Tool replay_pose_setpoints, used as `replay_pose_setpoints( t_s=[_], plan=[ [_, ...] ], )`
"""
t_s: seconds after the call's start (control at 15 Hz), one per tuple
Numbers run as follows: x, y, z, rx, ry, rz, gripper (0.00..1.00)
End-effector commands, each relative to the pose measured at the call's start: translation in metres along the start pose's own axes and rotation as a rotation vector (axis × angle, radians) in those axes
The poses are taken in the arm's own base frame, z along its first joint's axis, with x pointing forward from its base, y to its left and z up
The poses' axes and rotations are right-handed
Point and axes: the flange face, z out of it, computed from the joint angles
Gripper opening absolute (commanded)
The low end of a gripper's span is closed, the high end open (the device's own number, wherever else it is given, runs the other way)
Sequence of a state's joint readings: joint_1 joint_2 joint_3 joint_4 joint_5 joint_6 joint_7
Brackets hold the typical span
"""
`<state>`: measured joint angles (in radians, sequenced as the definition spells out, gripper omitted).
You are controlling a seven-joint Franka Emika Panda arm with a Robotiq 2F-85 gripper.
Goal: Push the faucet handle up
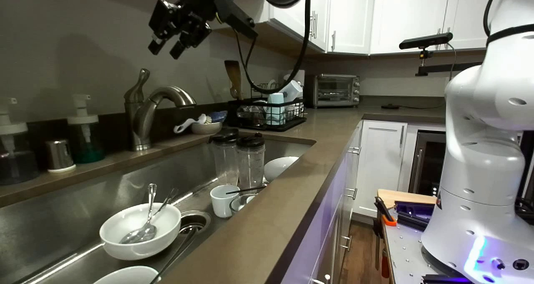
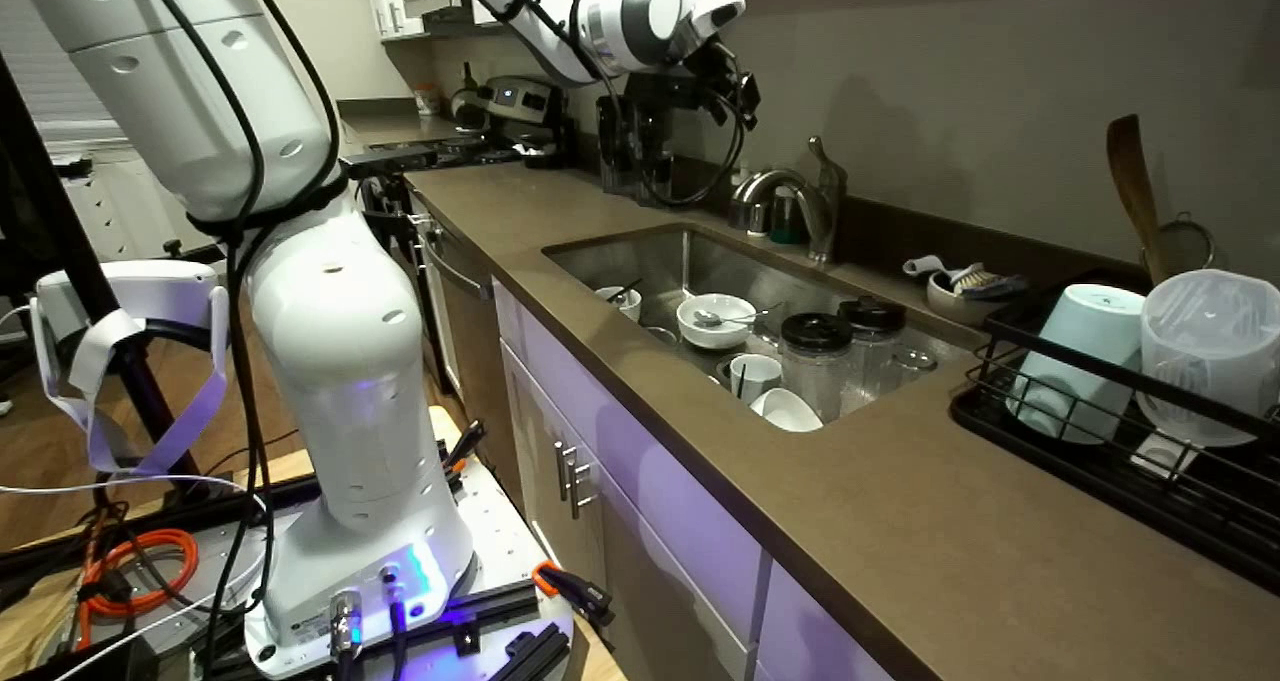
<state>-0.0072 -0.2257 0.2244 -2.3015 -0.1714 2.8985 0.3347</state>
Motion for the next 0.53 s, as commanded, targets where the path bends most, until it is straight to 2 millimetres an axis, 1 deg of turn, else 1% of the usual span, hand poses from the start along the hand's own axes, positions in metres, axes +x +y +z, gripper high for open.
replay_pose_setpoints(
  t_s=[0.0, 0.2, 0.27, 0.33, 0.47],
  plan=[
    [0.002, 0.003, 0.012, -0.002, 0.047, 0.028, 0.34],
    [0.002, 0.010, 0.025, -0.012, 0.056, 0.038, 0.13],
    [0.002, 0.013, 0.033, -0.017, 0.054, 0.041, 0.07],
    [0.003, 0.016, 0.037, -0.022, 0.053, 0.044, 0.03],
    [0.008, 0.020, 0.050, -0.033, 0.047, 0.049, 0.02]
  ],
)
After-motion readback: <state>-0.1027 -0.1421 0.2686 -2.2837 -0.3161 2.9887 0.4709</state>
